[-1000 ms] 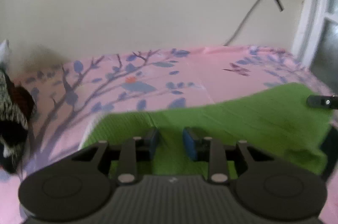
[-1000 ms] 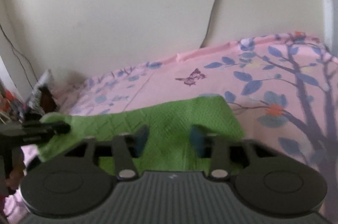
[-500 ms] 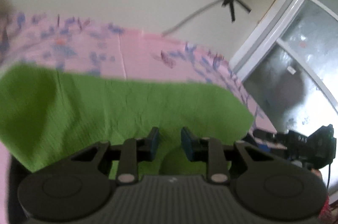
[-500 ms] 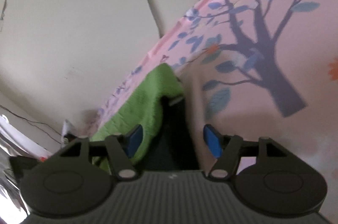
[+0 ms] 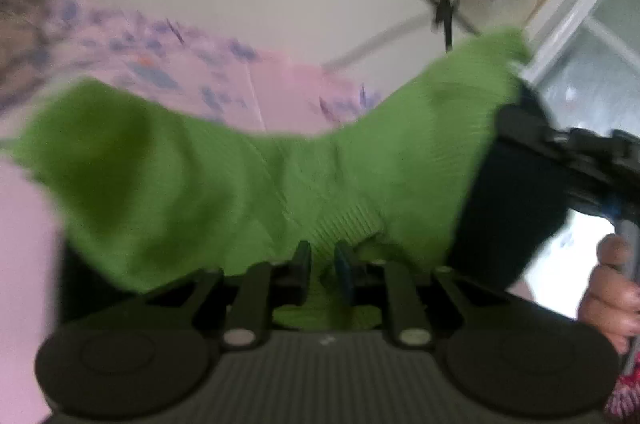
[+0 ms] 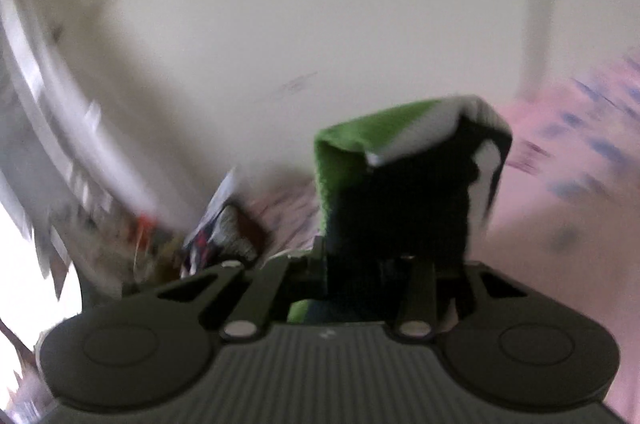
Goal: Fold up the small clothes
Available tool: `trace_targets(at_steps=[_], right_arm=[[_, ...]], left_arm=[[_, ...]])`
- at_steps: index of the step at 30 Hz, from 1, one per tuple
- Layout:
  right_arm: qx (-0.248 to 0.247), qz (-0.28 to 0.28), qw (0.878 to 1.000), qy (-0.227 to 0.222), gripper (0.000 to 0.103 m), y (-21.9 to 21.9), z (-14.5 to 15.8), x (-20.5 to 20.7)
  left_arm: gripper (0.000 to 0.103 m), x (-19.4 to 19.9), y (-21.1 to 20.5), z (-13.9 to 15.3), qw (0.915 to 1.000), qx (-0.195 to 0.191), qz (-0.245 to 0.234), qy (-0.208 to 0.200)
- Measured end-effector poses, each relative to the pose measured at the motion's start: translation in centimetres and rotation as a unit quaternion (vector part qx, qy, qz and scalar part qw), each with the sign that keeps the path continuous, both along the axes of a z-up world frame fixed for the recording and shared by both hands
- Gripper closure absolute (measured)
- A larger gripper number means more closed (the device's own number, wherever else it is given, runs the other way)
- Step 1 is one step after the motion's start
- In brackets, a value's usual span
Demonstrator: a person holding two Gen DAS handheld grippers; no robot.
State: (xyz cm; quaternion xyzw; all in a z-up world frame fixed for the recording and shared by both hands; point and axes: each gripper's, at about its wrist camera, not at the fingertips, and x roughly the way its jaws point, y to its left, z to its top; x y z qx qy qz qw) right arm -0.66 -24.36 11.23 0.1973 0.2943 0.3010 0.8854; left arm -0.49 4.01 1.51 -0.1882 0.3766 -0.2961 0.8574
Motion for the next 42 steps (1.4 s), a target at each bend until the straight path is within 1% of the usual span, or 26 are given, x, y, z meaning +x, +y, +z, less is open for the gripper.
trace_targets(at_steps=[1,3,5,7,8,10,11,12,13,14,15,16,17,19,21,24,25,27,29,30,31,34,36,38,40,42], right_arm=[[-0.017,0.027,0.999,0.002,0.078,2.3,0.1,0.7],[-0.051,0.068,0.996,0.01,0.08,6.4,-0.7,1.8],[-0.086,0.101,0.991,0.022,0.081,10.6,-2.5,3.0],[-0.101,0.129,0.986,0.042,0.081,13.7,-4.6,3.8],[-0.11,0.137,0.983,0.048,0.081,15.0,-5.6,3.8],[-0.128,0.156,0.977,0.067,0.081,17.1,-8.0,4.3],[-0.127,0.169,0.976,0.057,0.081,17.6,-8.6,4.0],[-0.135,0.174,0.974,0.042,0.081,17.7,-8.6,3.7],[-0.14,0.182,0.973,0.035,0.076,17.7,-8.3,3.3],[-0.135,0.195,0.971,0.033,0.059,17.4,-7.9,2.7],[-0.122,0.21,0.969,0.033,0.05,16.7,-7.1,2.4],[-0.114,0.217,0.969,0.03,0.045,15.9,-6.5,1.9],[-0.112,0.219,0.969,0.02,0.046,15.0,-5.8,1.4],[-0.108,0.2,0.974,-0.009,0.048,12.5,-4.1,0.0],[-0.101,0.155,0.982,-0.034,0.048,9.8,-2.6,-0.3],[-0.101,0.054,0.992,-0.052,0.046,6.6,-1.4,0.9],[-0.098,0.033,0.993,-0.049,0.04,5.9,-1.4,1.5],[-0.097,0.001,0.995,-0.034,0.042,5.4,-2.1,2.9],[-0.097,-0.005,0.995,-0.008,0.045,5.4,-3.5,4.2],[-0.099,-0.008,0.995,0.002,0.045,6.0,-4.4,4.8],[-0.111,-0.012,0.994,-0.001,0.043,6.6,-5.1,5.1],[-0.164,-0.011,0.986,-0.033,0.037,8.8,-6.0,5.0],[-0.209,-0.009,0.976,-0.057,0.033,10.6,-6.6,4.8],[-0.251,-0.011,0.965,-0.082,0.031,11.5,-7.0,4.3],[-0.266,-0.013,0.96,-0.091,0.029,11.8,-7.3,4.2],[-0.264,-0.015,0.959,-0.096,0.028,11.7,-7.3,4.0]], left_arm=[[0.088,-0.9,1.8,0.6,0.9997,-0.008,0.018,-0.014],[0.087,-2.6,5.7,1.8,0.997,-0.017,0.066,-0.037],[0.087,-3.8,9.2,2.7,0.9917,-0.018,0.118,-0.048],[0.086,-4.8,12.0,3.2,0.9859,-0.019,0.158,-0.052],[0.085,-5.0,13.1,3.4,0.9834,-0.02,0.172,-0.054],[0.078,-5.3,14.3,3.6,0.9798,-0.022,0.19,-0.057],[0.077,-5.1,14.4,3.7,0.9793,-0.025,0.192,-0.059],[0.074,-4.7,14.4,3.7,0.9799,-0.027,0.189,-0.059],[0.073,-4.2,14.0,3.6,0.9811,-0.027,0.182,-0.06],[0.072,-3.7,13.5,3.5,0.9824,-0.024,0.174,-0.062],[0.069,-3.4,12.7,3.4,0.9836,-0.021,0.167,-0.064],[0.064,-2.8,11.9,3.2,0.9849,-0.017,0.159,-0.068],[0.063,-2.5,11.1,3.1,0.9859,-0.01,0.151,-0.072],[0.062,-1.9,9.9,2.8,0.9862,0.009,0.145,-0.08],[0.062,-1.2,8.6,2.6,0.9847,0.033,0.149,-0.084],[0.062,-0.1,6.8,2.3,0.9767,0.095,0.172,-0.086],[0.062,0.2,6.2,2.1,0.9728,0.118,0.178,-0.089],[0.06,0.6,5.2,1.6,0.9658,0.157,0.185,-0.091],[0.058,0.8,4.4,1.1,0.9599,0.187,0.187,-0.094],[0.058,0.8,4.2,0.9,0.9571,0.199,0.188,-0.095],[0.057,0.8,3.9,0.6,0.9539,0.212,0.19,-0.096],[0.057,1.0,3.6,0.0,0.9489,0.231,0.191,-0.099],[0.056,1.1,3.4,-0.3,0.9463,0.237,0.195,-0.101],[0.052,1.3,3.4,-0.6,0.9436,0.242,0.202,-0.102],[0.047,1.3,3.5,-0.7,0.9419,0.243,0.208,-0.102],[0.044,1.2,3.7,-0.7,0.9422,0.241,0.21,-0.101]])
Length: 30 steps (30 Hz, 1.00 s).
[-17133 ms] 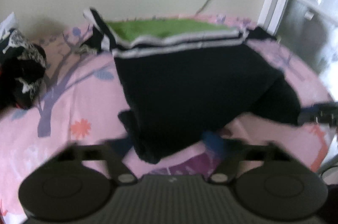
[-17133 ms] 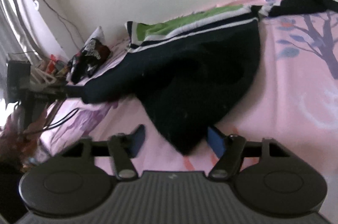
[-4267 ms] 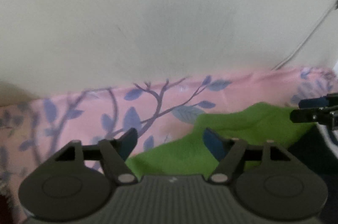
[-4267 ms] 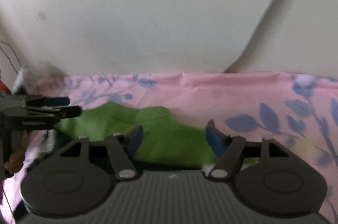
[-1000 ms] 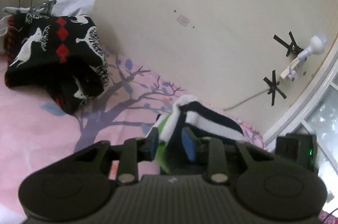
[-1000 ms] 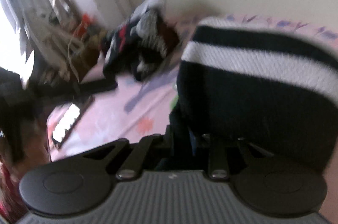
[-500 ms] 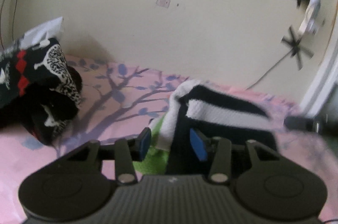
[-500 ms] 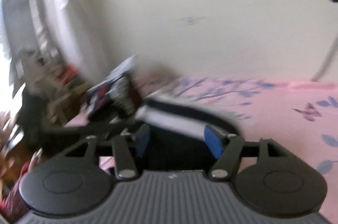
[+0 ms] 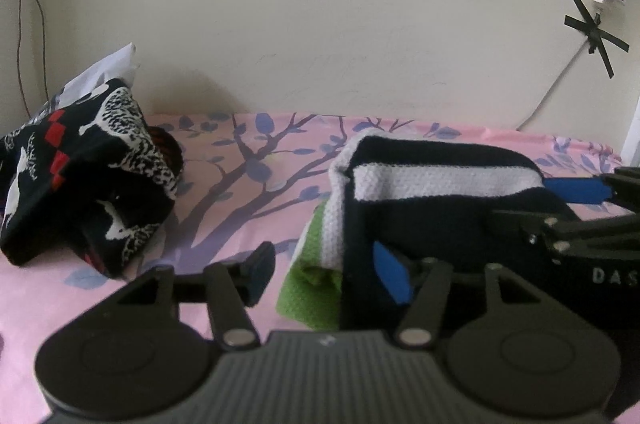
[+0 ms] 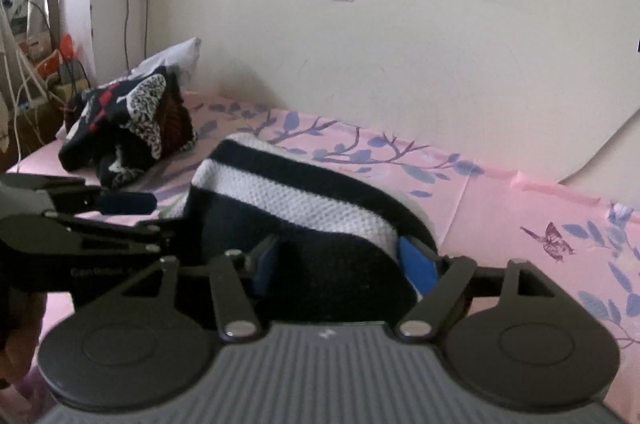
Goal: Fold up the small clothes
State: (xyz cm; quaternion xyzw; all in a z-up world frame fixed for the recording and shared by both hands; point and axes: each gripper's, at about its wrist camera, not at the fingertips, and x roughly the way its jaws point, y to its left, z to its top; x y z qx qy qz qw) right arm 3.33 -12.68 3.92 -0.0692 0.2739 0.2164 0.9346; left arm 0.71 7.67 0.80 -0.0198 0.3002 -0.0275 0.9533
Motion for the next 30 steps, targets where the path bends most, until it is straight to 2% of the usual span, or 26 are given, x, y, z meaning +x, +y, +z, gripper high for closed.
trace_targets(at_steps=[4,8,10,14,18,20,23,26,30], right_arm=[[0.023,-0.002,1.0,-0.007,0.023,-1.2,0.3,-2.1],[0.093,-0.042,0.995,-0.003,0.014,-4.5,0.3,-4.8],[0.121,-0.056,0.991,0.014,0.014,-6.1,-0.2,-5.5],[0.156,-0.049,0.985,0.055,0.014,-7.4,-1.4,-6.0],[0.192,-0.047,0.976,0.089,0.014,-7.8,-2.2,-5.2],[0.202,-0.049,0.973,0.103,0.014,-8.0,-2.7,-4.8],[0.211,-0.046,0.969,0.117,0.014,-7.8,-3.4,-4.7],[0.225,-0.039,0.964,0.138,0.015,-7.6,-4.2,-4.7],[0.224,-0.034,0.966,0.121,0.015,-7.5,-4.6,-5.1]], left_arm=[[0.038,-0.2,0.2,-0.1,1.0,-0.002,0.003,0.0],[0.033,-0.6,0.5,-0.1,1.0,-0.006,0.006,0.0],[0.029,-0.8,0.7,-0.1,0.9999,-0.01,0.008,-0.001],[0.024,-1.4,1.2,-0.2,0.9997,-0.025,0.007,0.0],[0.012,-2.3,1.7,-0.3,0.9992,-0.04,0.007,0.004],[0.006,-2.7,2.0,-0.5,0.9989,-0.047,0.003,0.008],[0.001,-2.8,2.0,-1.4,0.9993,-0.033,0.011,0.013],[0.0,-2.8,2.4,-2.0,0.9986,-0.049,0.015,0.016],[0.0,-2.9,2.3,-2.2,0.9988,-0.045,0.016,0.014]])
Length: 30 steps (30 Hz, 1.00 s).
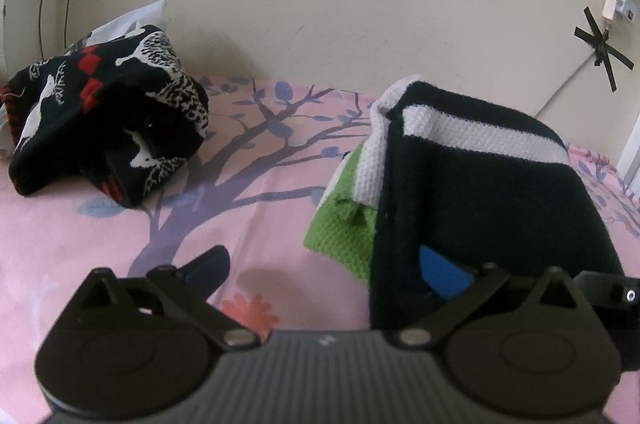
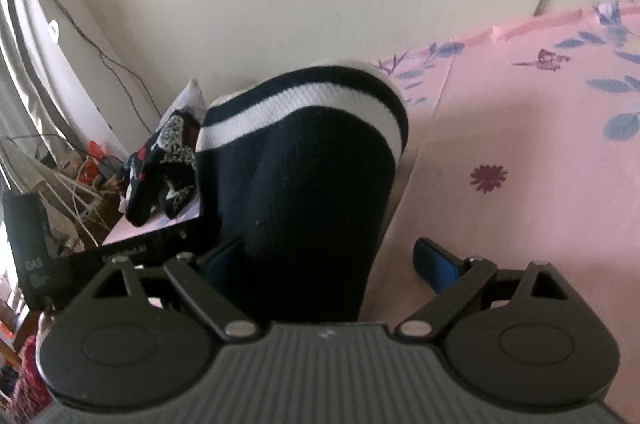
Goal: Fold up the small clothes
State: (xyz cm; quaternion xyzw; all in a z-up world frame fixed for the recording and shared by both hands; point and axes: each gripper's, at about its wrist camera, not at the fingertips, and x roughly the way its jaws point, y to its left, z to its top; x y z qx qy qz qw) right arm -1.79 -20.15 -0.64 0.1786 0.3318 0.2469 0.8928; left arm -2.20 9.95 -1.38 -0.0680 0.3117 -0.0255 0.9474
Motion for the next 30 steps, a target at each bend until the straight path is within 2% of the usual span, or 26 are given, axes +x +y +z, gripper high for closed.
trace_targets(at_steps=[2,5,17,26,30], right_arm=[[0.005,-0.001,1.0,-0.006,0.014,-0.1,-0.2,-0.1],[0.019,-0.001,1.0,-0.008,0.014,-0.6,-0.4,-0.1],[0.035,-0.005,0.999,-0.008,0.014,-0.9,-0.5,-0.2],[0.078,-0.008,0.997,0.0,0.014,-1.9,-1.0,0.0],[0.081,-0.006,0.997,0.0,0.014,-2.1,-1.0,-0.1]], left_arm=[[0.0,0.1,0.1,-0.1,1.0,-0.006,-0.001,0.005],[0.0,0.3,1.1,-0.5,0.9987,-0.048,0.002,0.017],[0.0,0.0,0.7,-0.4,0.9991,-0.037,-0.001,0.02],[0.0,0.0,0.8,-0.4,0.9991,-0.038,-0.002,0.02],[0.0,0.0,0.8,-0.4,0.9991,-0.039,-0.002,0.02]])
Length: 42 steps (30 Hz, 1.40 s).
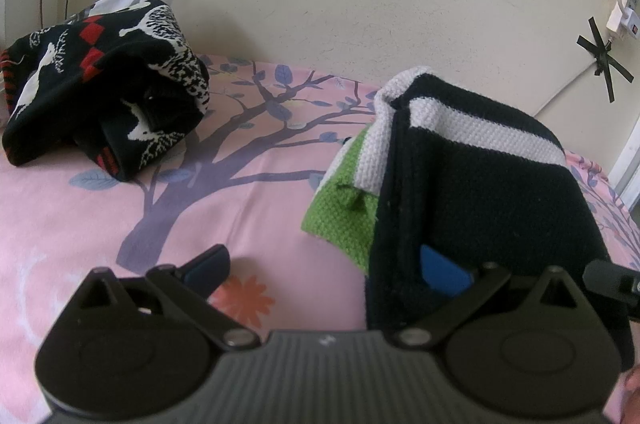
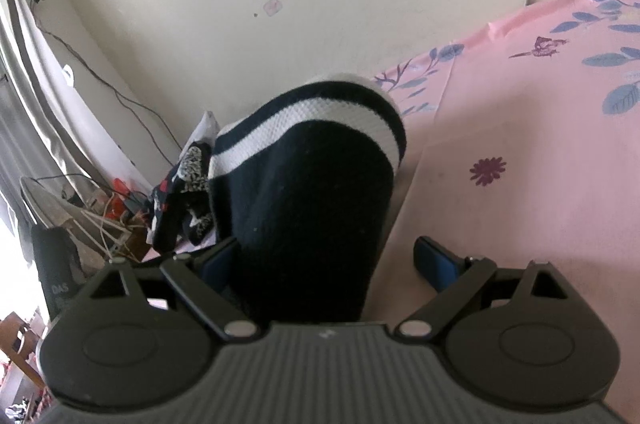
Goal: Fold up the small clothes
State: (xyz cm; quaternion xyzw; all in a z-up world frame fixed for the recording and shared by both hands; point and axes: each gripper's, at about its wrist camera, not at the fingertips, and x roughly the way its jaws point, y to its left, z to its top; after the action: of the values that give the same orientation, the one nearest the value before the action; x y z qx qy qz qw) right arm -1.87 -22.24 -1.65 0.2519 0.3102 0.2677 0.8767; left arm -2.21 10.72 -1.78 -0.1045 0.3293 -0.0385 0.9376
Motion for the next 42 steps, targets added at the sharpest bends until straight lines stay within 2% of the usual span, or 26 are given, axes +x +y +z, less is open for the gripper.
trace_targets(at_steps=[3,6,9,12,15,17,19,21,24,25,26,27,28,31,35,38,42], right_arm=[[0.0,0.0,1.0,0.0,0.014,0.0,0.0,0.0],[0.001,0.001,1.0,0.001,0.014,0.0,0.0,-0.1],[0.001,0.0,1.0,0.001,0.014,0.1,0.0,-0.1],[-0.006,0.009,1.0,0.01,0.015,0.2,0.3,0.3],[-0.028,0.037,0.999,0.019,0.015,1.0,0.8,1.7],[-0.024,0.061,0.997,0.034,0.016,1.7,0.8,2.9],[-0.017,0.082,0.995,0.047,0.016,2.9,0.8,4.1],[-0.033,0.086,0.995,0.046,0.015,4.1,1.0,4.8],[-0.052,0.075,0.995,0.05,0.028,4.8,1.5,5.4],[-0.047,0.076,0.995,0.048,0.036,4.6,1.7,5.5],[-0.045,0.075,0.995,0.043,0.051,4.2,2.1,5.4],[-0.053,0.069,0.996,0.037,0.057,3.7,2.4,5.5],[-0.058,0.061,0.996,0.032,0.06,2.9,2.5,5.7],[-0.056,0.024,0.998,0.019,0.061,-1.0,3.1,6.8],[-0.085,-0.068,0.994,-0.02,0.061,-8.3,4.7,8.5],[-0.1,-0.151,0.983,-0.039,0.061,-15.3,5.3,10.6],[-0.152,-0.224,0.962,-0.018,0.061,-21.8,4.4,14.4]], left_arm=[[0.0,-0.1,0.2,0.0,1.0,-0.006,-0.002,-0.001],[0.0,-0.3,1.1,0.1,0.9994,-0.031,-0.018,-0.004],[0.0,-0.8,2.2,0.4,0.9971,-0.069,-0.028,-0.015],[0.0,-1.0,3.0,1.2,0.9912,-0.123,-0.046,-0.016],[0.0,-0.2,2.9,1.7,0.9875,-0.142,-0.068,0.006],[0.0,0.6,2.6,1.4,0.9844,-0.154,-0.081,0.026],[0.0,1.5,2.3,0.5,0.9767,-0.182,-0.097,0.058],[0.0,1.6,1.7,0.2,0.9771,-0.179,-0.106,0.046],[0.004,2.2,0.1,0.3,0.9805,-0.152,-0.116,0.045],[0.019,2.5,-0.6,0.4,0.9808,-0.146,-0.12,0.047],[0.021,3.0,-1.5,0.6,0.9826,-0.135,-0.117,0.053],[0.026,3.4,-2.2,0.9,0.9839,-0.124,-0.115,0.058],[0.031,4.2,-3.2,1.3,0.9834,-0.122,-0.118,0.066],[0.038,7.5,-7.3,2.5,0.9797,-0.113,-0.149,0.073],[0.046,13.6,-16.7,4.4,0.9723,-0.094,-0.206,0.057],[0.046,18.2,-24.5,5.1,0.9653,-0.086,-0.244,0.034],[0.047,23.1,-34.0,3.8,0.966,-0.036,-0.255,0.023]])
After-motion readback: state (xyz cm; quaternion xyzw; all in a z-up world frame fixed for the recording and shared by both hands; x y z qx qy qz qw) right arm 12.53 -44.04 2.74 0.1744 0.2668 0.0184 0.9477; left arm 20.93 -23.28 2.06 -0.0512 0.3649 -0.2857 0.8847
